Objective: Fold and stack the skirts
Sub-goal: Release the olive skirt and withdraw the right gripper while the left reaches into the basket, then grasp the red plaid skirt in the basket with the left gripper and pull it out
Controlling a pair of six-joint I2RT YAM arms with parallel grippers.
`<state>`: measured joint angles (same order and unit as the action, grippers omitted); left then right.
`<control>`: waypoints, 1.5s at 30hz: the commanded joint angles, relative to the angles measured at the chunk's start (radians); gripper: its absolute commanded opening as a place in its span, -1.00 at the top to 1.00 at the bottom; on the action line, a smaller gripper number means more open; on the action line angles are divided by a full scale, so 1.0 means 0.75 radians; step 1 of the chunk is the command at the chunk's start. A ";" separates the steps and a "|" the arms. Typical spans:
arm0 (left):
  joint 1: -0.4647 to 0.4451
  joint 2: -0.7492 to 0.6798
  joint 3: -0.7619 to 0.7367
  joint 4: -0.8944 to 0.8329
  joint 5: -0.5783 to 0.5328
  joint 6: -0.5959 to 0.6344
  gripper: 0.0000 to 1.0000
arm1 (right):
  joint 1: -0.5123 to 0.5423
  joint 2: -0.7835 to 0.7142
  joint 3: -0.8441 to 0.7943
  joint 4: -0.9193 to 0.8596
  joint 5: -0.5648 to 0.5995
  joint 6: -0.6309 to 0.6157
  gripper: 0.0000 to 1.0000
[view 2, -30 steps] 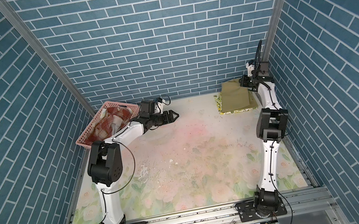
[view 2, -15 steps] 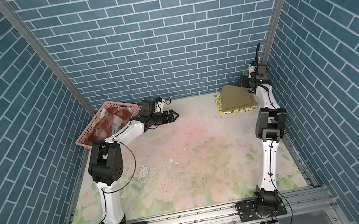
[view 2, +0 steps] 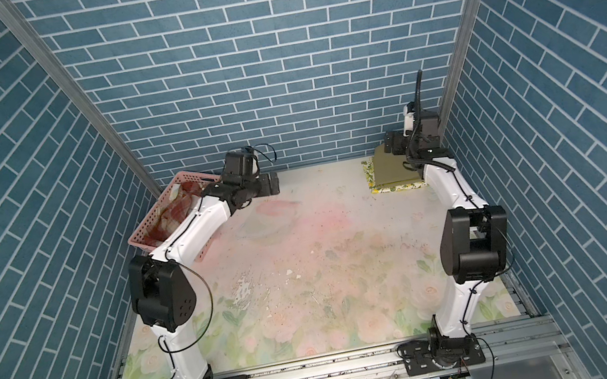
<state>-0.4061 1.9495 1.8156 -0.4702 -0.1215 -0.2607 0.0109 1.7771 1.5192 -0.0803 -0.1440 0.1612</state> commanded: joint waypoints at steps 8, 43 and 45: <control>0.318 -0.052 0.034 -0.498 -0.518 -0.129 -0.95 | 0.376 -0.282 -0.633 0.149 0.035 0.210 -0.71; 0.534 -0.386 0.079 -0.204 0.136 -0.155 1.00 | 0.517 -0.617 -0.775 0.093 0.194 0.286 -0.59; 0.499 -0.419 0.140 -0.207 0.212 -0.134 1.00 | 0.515 -0.643 -0.788 0.107 0.210 0.301 -0.59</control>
<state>0.0017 1.6642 1.8698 -0.6556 -0.0647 -0.4091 0.3985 1.3380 0.9630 -0.0284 -0.0181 0.3447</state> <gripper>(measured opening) 0.050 0.796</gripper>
